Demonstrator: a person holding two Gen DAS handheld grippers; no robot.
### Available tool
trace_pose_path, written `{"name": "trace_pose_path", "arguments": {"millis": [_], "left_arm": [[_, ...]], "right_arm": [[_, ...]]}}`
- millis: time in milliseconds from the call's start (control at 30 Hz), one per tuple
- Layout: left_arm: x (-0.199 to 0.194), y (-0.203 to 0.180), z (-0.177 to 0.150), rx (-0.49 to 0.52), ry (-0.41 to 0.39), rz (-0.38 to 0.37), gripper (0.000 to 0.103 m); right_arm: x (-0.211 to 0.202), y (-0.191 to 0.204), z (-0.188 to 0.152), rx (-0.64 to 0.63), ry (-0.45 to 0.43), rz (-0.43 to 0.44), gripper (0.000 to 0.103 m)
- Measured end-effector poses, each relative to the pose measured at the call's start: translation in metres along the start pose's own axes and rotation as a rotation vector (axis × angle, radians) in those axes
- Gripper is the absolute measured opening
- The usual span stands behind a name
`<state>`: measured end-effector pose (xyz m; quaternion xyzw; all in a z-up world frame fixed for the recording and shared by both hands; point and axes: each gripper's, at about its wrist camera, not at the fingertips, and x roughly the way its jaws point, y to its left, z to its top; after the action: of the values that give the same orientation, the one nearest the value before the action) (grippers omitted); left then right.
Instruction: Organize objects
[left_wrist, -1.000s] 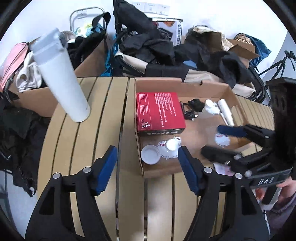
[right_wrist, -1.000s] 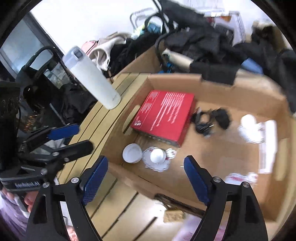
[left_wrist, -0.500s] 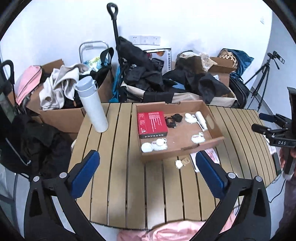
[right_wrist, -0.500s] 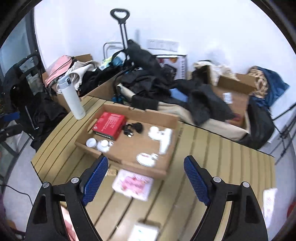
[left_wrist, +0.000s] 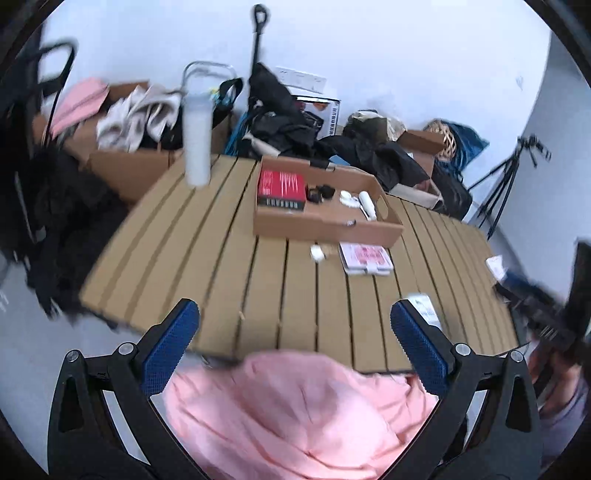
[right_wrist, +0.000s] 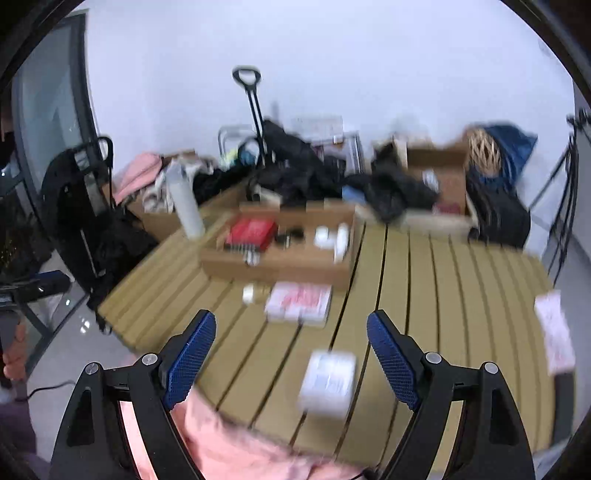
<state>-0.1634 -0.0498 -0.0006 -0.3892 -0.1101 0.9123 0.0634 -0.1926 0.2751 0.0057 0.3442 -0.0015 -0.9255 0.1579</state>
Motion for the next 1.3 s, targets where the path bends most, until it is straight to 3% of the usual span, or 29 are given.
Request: {"name": "trace_pose_path", "arguments": {"millis": [100,167,333,567,800,967,1033,1100,1167,1300], "left_arm": [[0.017,0.002,-0.022,0.027,0.076,-0.028,0.103],[0.025,0.002,-0.027,0.046,0.071,0.018,0.103],[0.036,-0.006,-0.024,0.092,0.040,-0.015,0.103],[0.094,-0.010,-0.007,0.173,0.071,0.008,0.103],[0.166,-0.003,0.031,0.207,0.115,-0.004,0.102],[0.209,0.001,0.045,0.239,0.140,0.026,0.101],[0.227,0.000,0.045,0.260,0.156,0.017,0.099],[0.244,-0.001,0.044,0.267,0.178,-0.001,0.090],[0.260,-0.004,0.045,0.265,0.207,-0.021,0.079],[0.286,-0.022,0.047,0.299,0.230,-0.065,0.076]], "right_arm": [[0.017,0.008,-0.034,-0.025,0.093,0.011,0.087],[0.026,0.008,-0.043,-0.010,0.131,0.027,0.087],[0.042,0.009,-0.044,-0.019,0.163,0.011,0.087],[0.091,0.019,-0.021,-0.049,0.185,0.136,0.084],[0.213,0.029,0.035,-0.057,0.275,0.276,0.061],[0.301,0.042,0.039,-0.067,0.399,0.218,0.049],[0.320,0.044,0.035,-0.068,0.413,0.182,0.045],[0.324,0.043,0.033,-0.077,0.379,0.121,0.017],[0.328,0.033,0.027,-0.020,0.397,0.157,0.002],[0.307,0.015,0.025,0.021,0.344,0.155,0.000]]}}
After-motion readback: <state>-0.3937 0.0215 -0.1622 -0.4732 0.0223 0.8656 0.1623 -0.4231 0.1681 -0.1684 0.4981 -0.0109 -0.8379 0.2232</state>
